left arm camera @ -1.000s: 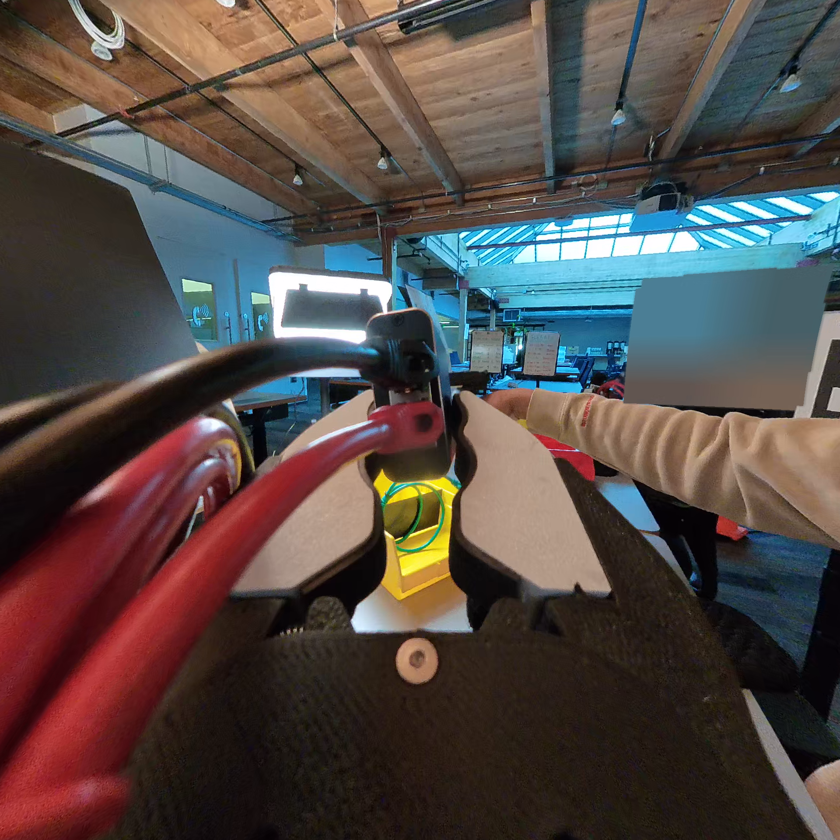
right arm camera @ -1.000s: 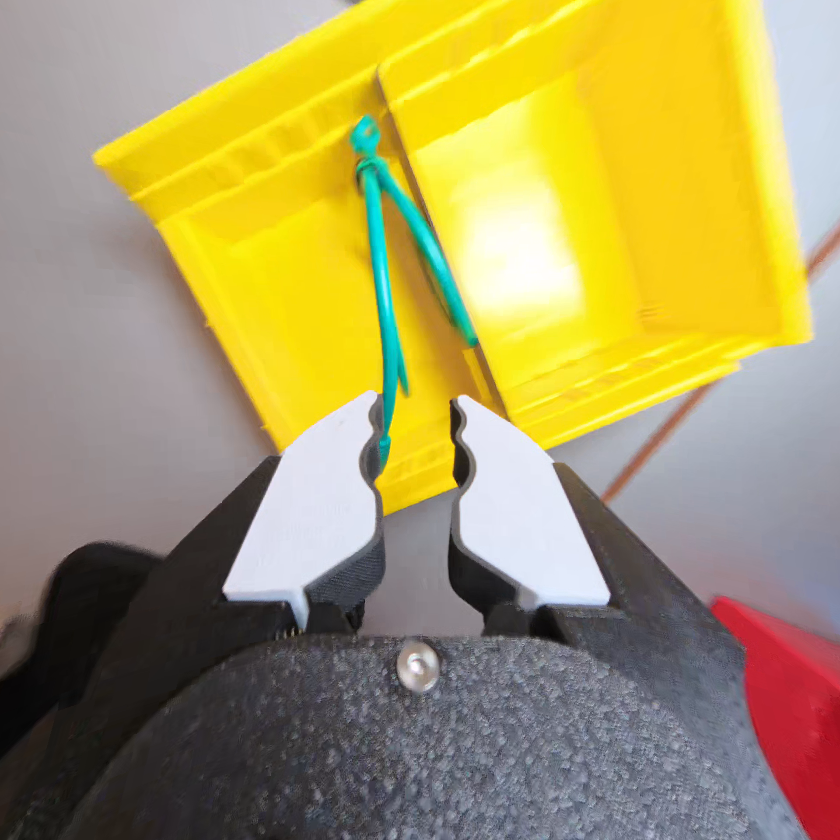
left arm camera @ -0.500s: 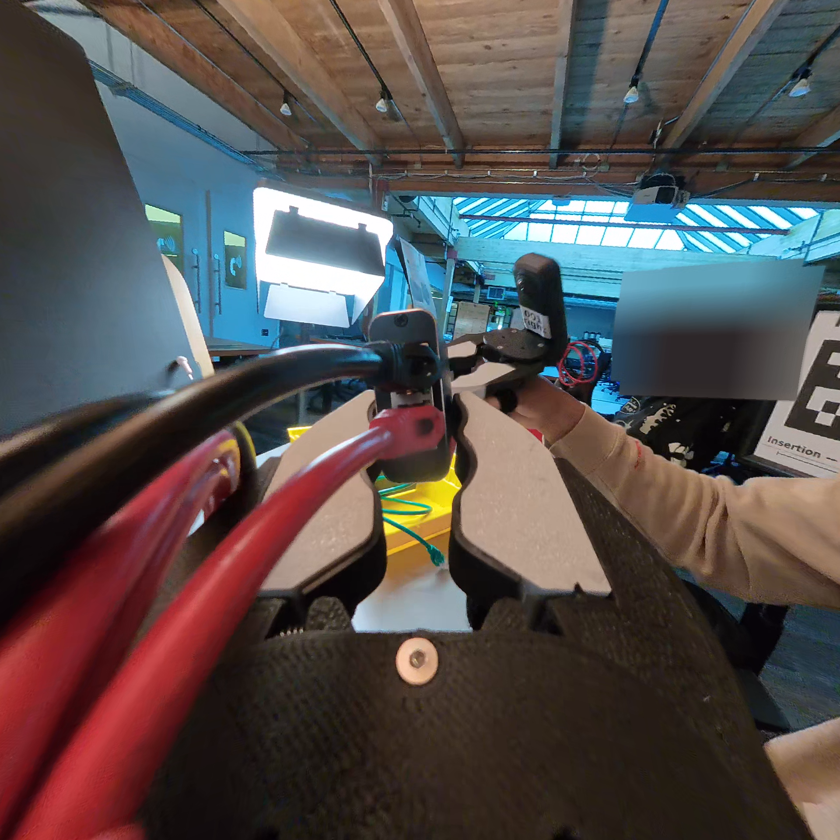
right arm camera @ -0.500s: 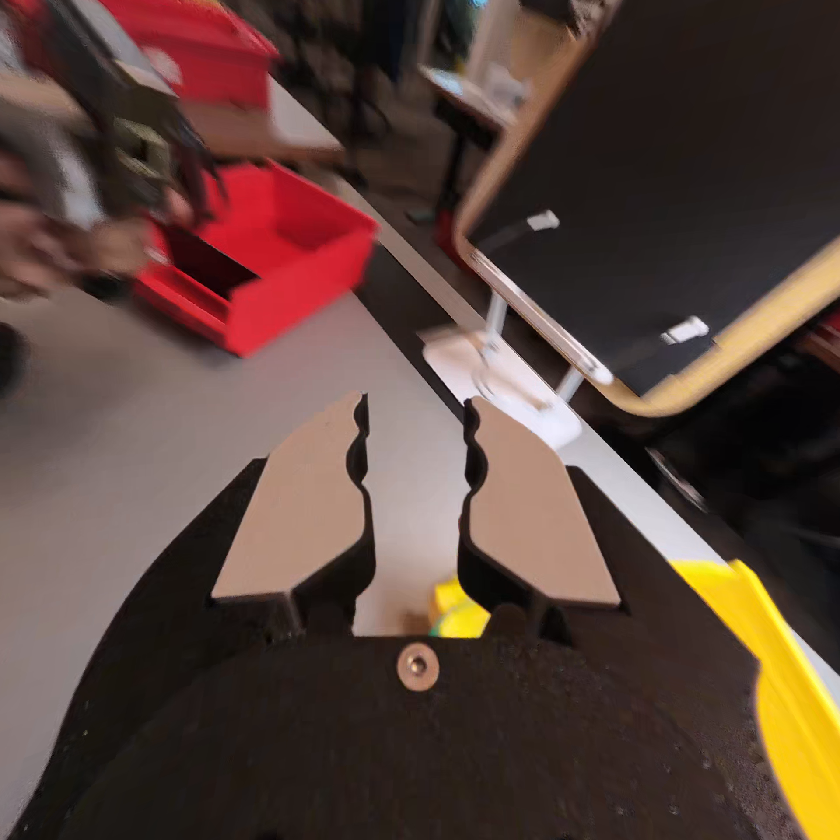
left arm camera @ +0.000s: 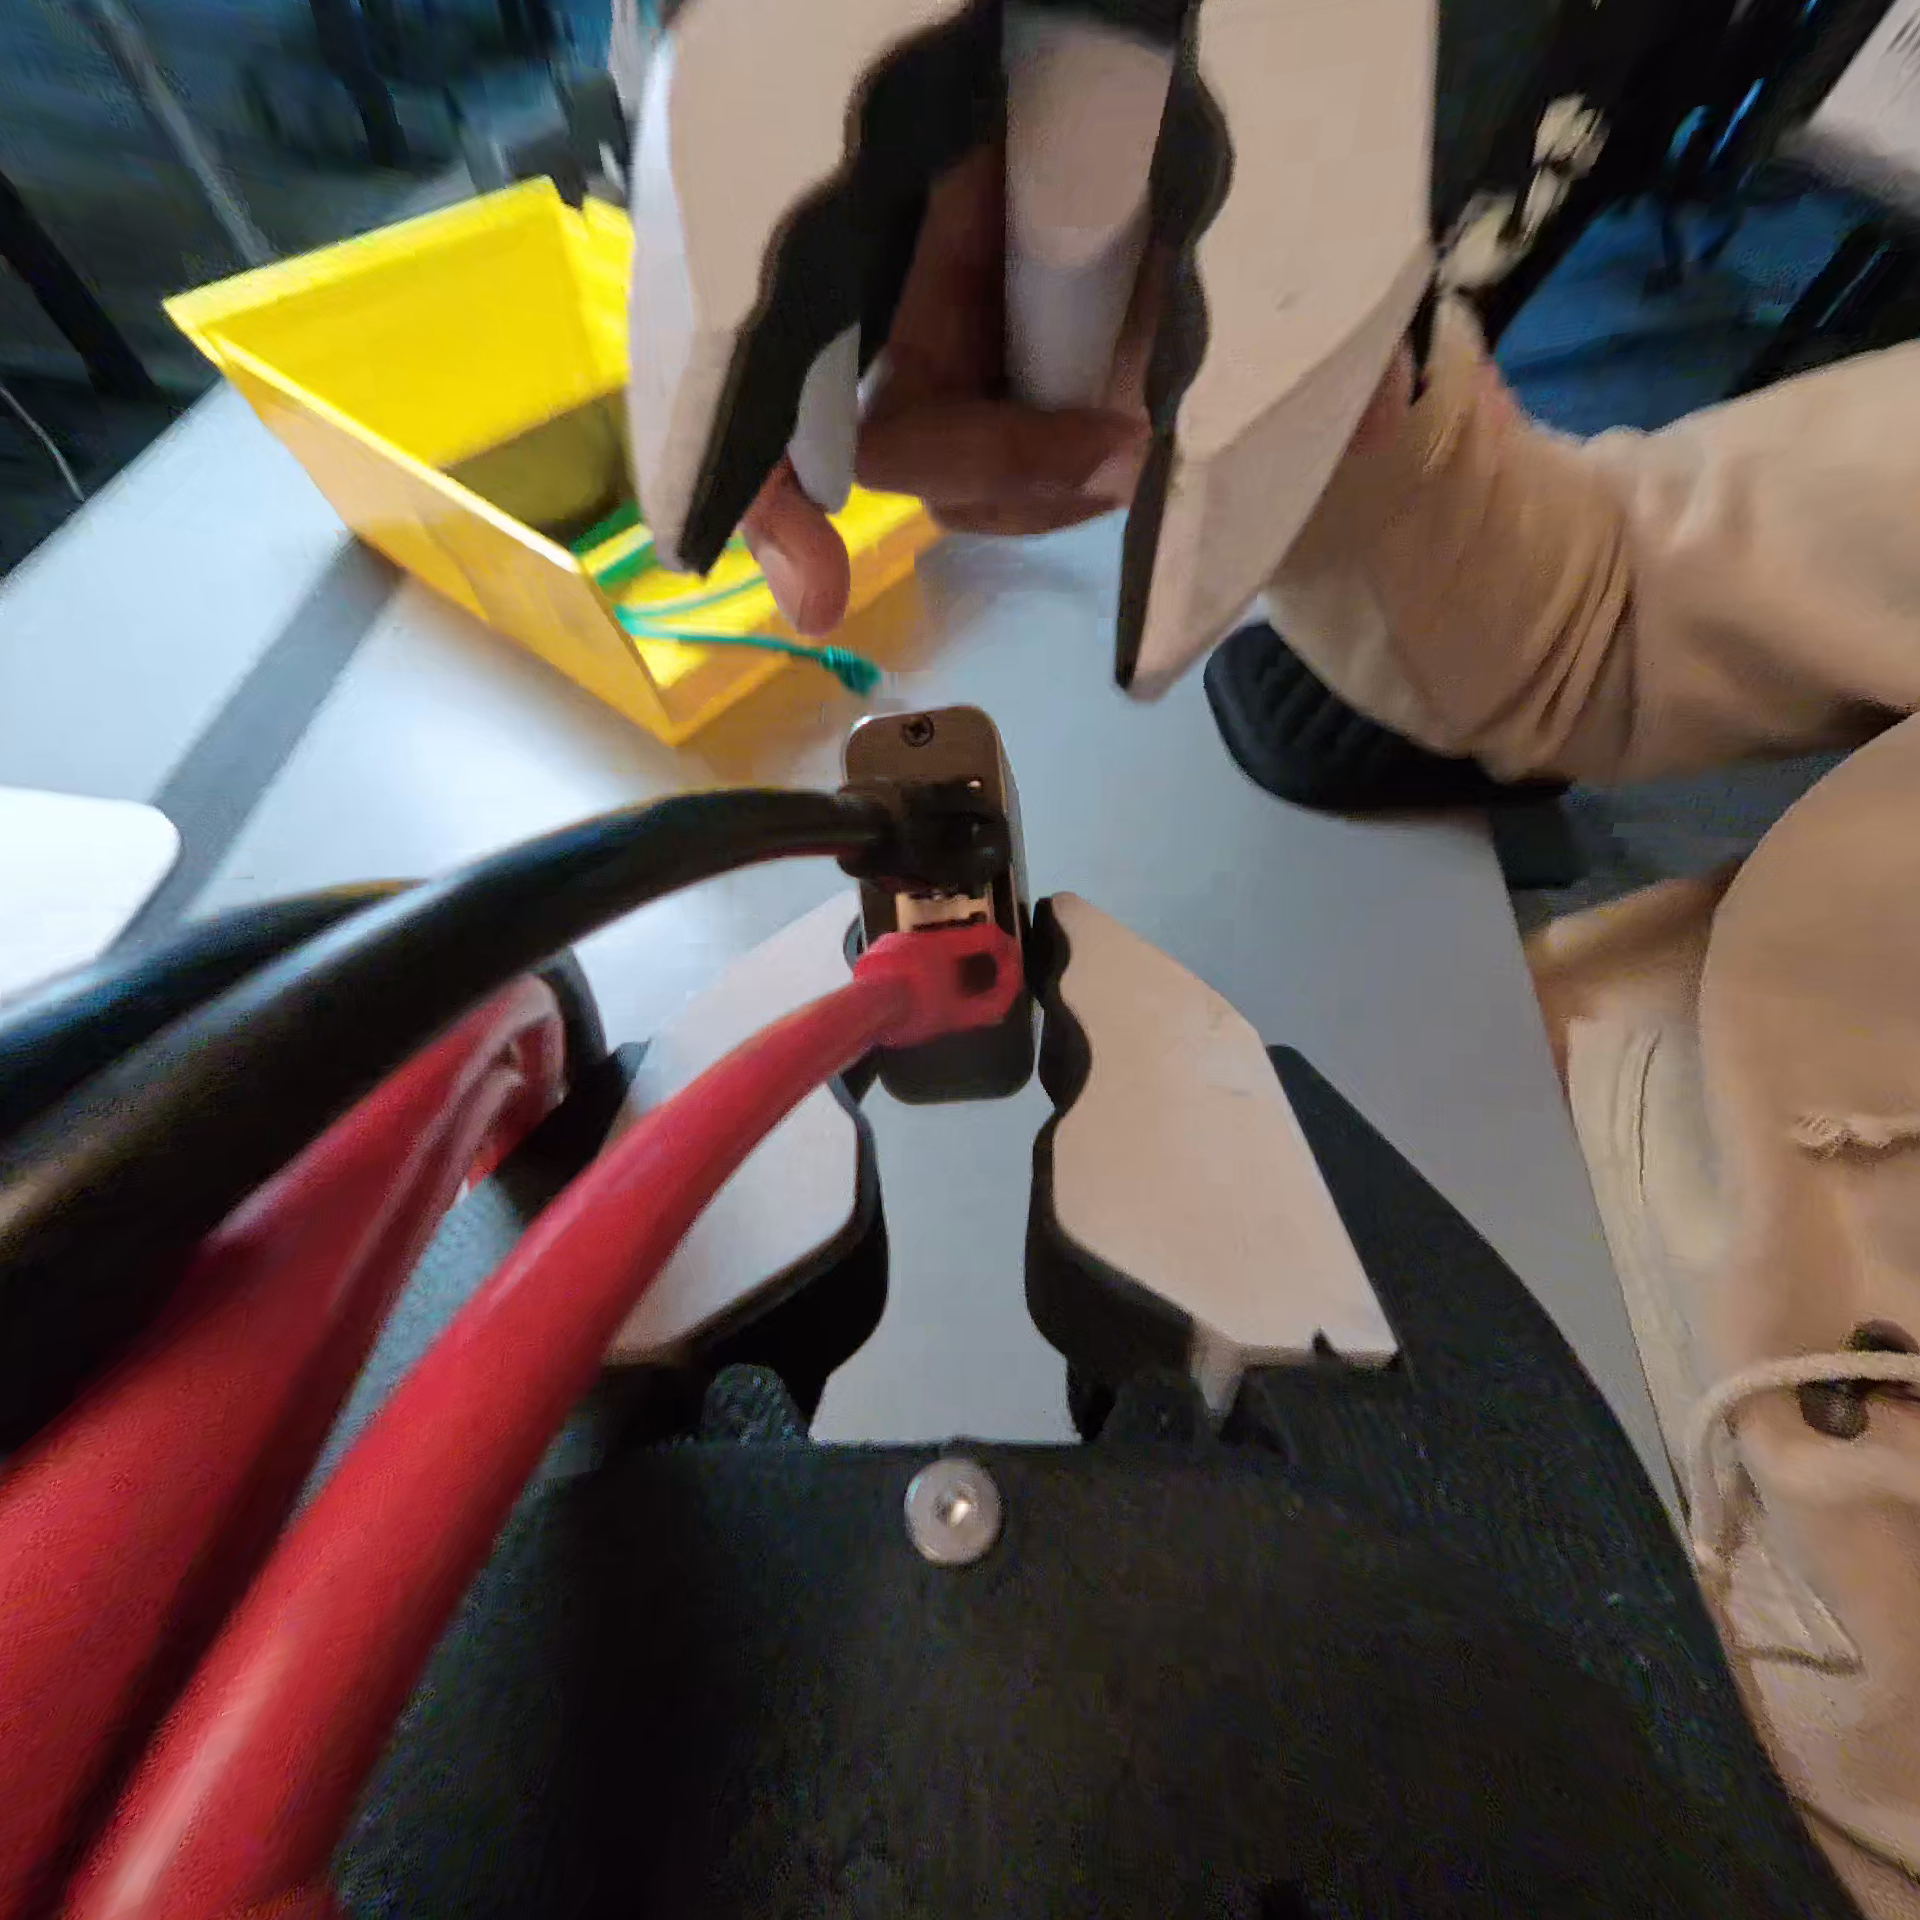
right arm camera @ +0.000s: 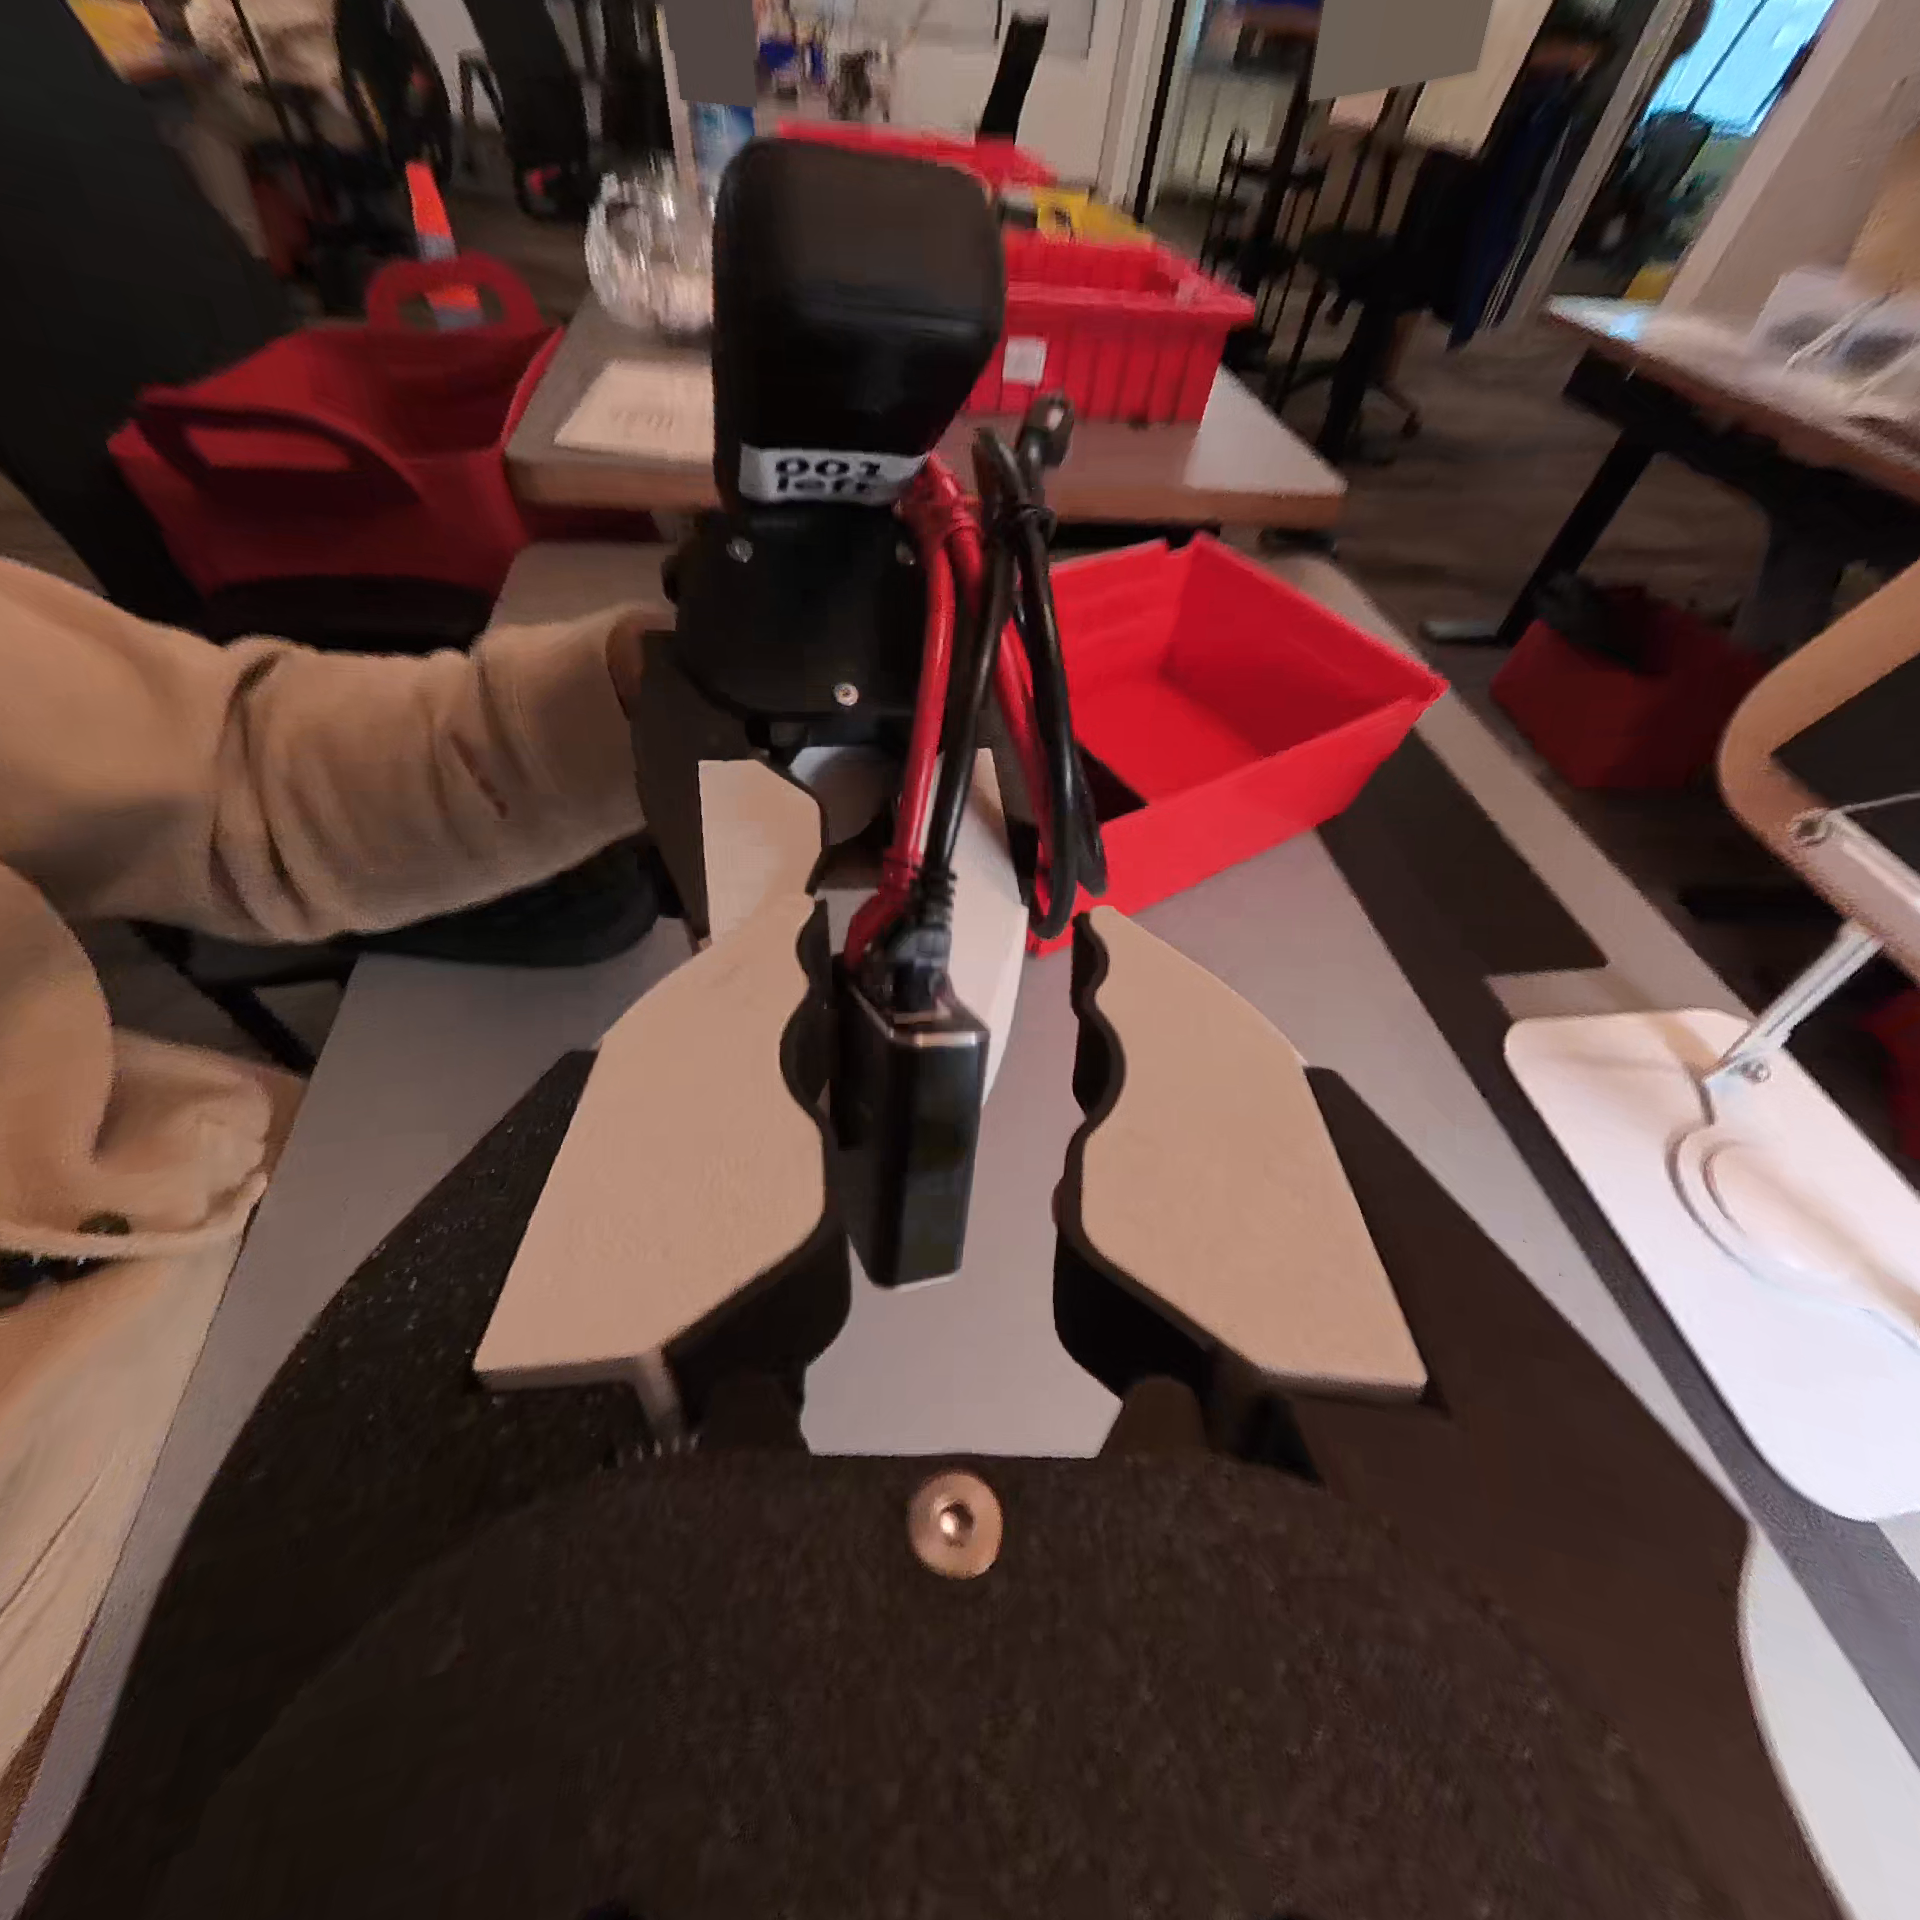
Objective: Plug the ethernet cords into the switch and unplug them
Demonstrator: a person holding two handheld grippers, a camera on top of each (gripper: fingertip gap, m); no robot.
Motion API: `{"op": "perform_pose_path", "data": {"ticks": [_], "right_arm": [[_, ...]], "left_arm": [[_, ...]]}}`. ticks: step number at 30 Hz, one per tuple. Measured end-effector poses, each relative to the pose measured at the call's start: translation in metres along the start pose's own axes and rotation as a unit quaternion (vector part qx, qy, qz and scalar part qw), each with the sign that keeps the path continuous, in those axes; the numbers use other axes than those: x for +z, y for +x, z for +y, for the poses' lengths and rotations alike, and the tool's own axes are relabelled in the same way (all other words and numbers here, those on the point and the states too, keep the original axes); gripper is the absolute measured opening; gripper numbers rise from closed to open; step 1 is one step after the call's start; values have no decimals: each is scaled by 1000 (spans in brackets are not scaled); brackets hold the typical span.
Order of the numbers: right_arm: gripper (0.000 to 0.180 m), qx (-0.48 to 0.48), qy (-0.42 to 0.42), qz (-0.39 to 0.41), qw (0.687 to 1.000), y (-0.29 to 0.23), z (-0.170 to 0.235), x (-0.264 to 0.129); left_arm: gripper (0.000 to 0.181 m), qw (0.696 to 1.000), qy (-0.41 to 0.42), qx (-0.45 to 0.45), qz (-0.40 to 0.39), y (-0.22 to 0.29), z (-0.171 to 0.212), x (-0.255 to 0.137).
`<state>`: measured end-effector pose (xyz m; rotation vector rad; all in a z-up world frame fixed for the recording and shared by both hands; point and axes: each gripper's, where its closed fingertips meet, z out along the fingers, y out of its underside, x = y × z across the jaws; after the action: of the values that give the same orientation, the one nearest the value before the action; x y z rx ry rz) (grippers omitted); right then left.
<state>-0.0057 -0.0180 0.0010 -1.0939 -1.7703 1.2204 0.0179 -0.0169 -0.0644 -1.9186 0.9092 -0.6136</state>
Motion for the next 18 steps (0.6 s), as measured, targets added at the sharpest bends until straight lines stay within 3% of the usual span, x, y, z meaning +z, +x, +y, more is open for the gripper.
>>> {"op": "perform_pose_path", "data": {"ticks": [4, 8, 13, 18], "right_arm": [[37, -5, -74, -7, 997, -10, 26, 21], [17, -18, -106, 3, 994, -10, 39, 32], [5, 11, -2, -2, 1000, 5, 19, 21], [4, 34, 167, -18, 985, 18, -18, -13]], "left_arm": [[27, 994, -109, 2, 4, 9, 31, 23], [27, 986, -166, 4, -7, 8, 49, 30], [30, 993, -109, 13, -54, -15, 36, 15], [27, 996, 51, 38, -70, -30, -2, -7]]}}
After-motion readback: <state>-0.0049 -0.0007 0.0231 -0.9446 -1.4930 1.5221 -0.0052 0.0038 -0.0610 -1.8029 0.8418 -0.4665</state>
